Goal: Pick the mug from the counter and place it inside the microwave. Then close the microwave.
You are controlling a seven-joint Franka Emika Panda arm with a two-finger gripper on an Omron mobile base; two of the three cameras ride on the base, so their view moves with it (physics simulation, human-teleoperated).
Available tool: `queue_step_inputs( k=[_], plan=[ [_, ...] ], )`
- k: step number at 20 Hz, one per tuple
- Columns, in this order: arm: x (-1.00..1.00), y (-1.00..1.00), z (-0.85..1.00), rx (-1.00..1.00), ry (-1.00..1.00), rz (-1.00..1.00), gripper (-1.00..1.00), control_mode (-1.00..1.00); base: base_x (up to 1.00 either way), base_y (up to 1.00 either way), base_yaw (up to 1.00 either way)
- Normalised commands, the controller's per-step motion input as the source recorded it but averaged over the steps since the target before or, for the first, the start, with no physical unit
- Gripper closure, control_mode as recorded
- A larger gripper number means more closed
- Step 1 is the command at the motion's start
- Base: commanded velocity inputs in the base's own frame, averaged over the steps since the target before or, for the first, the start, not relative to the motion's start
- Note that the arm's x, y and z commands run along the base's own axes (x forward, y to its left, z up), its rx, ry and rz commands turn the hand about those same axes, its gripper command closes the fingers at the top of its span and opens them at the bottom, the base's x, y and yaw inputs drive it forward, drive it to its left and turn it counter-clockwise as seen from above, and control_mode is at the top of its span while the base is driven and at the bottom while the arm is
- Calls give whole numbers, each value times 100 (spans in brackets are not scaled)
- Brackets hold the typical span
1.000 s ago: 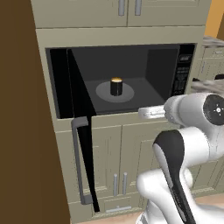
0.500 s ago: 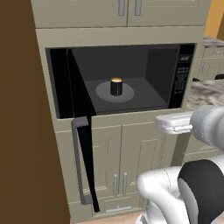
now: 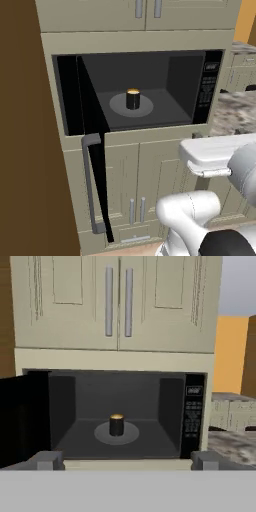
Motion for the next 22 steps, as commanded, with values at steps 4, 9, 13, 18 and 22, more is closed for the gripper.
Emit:
queue_step_inputs(
  k=[4,9,13,18,22],
  plan=[
    [-57,36,0,0,-31,-15,-100,-100,0,0,0],
    [-55,30,0,0,-10,-17,-100,-100,0,0,0],
    [-8,38,0,-1,0,-23,-100,-100,0,0,0],
    [-10,53,0,-2,0,-27,-100,-100,0,0,0],
    [-9,54,0,-2,0,-27,-100,-100,0,0,0]
  ],
)
